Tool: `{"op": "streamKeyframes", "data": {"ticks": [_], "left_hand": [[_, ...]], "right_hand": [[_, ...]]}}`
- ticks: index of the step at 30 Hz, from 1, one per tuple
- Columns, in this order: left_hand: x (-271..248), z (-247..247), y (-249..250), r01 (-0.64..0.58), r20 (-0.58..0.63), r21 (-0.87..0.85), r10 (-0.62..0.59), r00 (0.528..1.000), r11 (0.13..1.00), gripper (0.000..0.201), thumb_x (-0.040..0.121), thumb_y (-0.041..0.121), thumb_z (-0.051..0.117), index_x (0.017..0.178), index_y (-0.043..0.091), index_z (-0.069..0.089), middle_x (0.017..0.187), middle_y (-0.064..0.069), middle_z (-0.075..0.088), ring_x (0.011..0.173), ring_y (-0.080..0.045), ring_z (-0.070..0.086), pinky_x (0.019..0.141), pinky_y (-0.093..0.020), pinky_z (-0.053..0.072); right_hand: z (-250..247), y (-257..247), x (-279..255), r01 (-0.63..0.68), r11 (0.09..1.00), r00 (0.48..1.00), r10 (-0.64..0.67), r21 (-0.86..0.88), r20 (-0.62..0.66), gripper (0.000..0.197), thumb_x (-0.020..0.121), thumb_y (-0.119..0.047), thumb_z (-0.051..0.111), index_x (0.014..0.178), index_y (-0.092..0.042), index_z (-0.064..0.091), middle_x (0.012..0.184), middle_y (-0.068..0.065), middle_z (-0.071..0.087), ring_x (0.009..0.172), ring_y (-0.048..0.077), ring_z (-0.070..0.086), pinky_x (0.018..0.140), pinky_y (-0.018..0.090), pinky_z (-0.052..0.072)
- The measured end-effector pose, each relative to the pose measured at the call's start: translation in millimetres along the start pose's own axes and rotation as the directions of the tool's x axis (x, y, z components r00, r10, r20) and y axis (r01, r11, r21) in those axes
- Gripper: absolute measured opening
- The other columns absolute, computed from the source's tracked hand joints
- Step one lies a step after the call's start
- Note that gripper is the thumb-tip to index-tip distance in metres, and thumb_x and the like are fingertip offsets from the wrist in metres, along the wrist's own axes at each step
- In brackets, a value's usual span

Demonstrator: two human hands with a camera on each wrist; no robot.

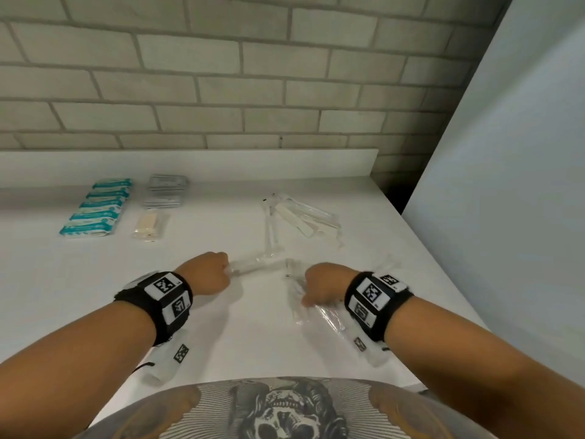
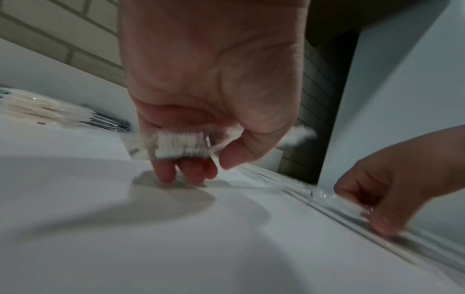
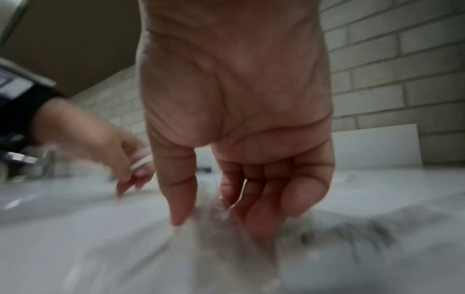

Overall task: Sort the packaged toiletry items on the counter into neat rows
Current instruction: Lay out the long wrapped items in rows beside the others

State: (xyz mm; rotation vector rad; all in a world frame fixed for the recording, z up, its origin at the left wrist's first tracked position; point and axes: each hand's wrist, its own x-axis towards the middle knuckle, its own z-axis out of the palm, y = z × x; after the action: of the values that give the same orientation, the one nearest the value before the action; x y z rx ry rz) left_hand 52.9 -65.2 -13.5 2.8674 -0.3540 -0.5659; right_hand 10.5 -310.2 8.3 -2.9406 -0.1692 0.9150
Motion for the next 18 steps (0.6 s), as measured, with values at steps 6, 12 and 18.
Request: {"op": "streamKeyframes", "data": {"ticks": [6, 12, 18], "left_hand": [[18, 0, 21, 0.087, -0.178, -0.334, -0.154, 0.972, 0.939, 0.012, 0.089, 0.024, 0.051, 0.090, 0.012, 0.049, 0.089, -0.006, 0.058, 0.083, -0.025, 0.054, 0.065, -0.031, 0.036], [54, 2, 57, 0.155, -0.183, -0.411, -0.248, 0.951, 0.898, 0.024, 0.090, 0.028, 0.053, 0.101, 0.007, 0.056, 0.102, -0.011, 0.060, 0.087, -0.025, 0.053, 0.073, -0.029, 0.038], [74, -1, 81, 0.282, -0.076, -0.379, -0.334, 0.940, 0.881, 0.072, 0.084, 0.047, 0.064, 0.135, 0.002, 0.039, 0.128, -0.015, 0.057, 0.113, -0.032, 0.057, 0.084, -0.032, 0.045]], "right_hand": [[-65, 41, -16, 0.191, 0.746, 0.961, -0.011, 0.637, -0.276, 0.011, 0.098, -0.022, 0.046, 0.105, -0.014, 0.050, 0.086, 0.011, 0.071, 0.065, 0.022, 0.067, 0.062, 0.036, 0.053], [-64, 101, -23, 0.204, 0.897, 0.933, -0.058, 0.391, -0.355, 0.029, 0.082, -0.026, 0.073, 0.107, -0.017, 0.060, 0.081, -0.003, 0.055, 0.067, 0.015, 0.051, 0.056, 0.025, 0.037], [-2, 102, -3, 0.120, 0.987, 0.983, -0.134, -0.108, -0.127, 0.042, 0.077, -0.022, 0.068, 0.118, -0.025, 0.056, 0.114, 0.000, 0.055, 0.104, 0.022, 0.056, 0.075, 0.029, 0.040]]}}
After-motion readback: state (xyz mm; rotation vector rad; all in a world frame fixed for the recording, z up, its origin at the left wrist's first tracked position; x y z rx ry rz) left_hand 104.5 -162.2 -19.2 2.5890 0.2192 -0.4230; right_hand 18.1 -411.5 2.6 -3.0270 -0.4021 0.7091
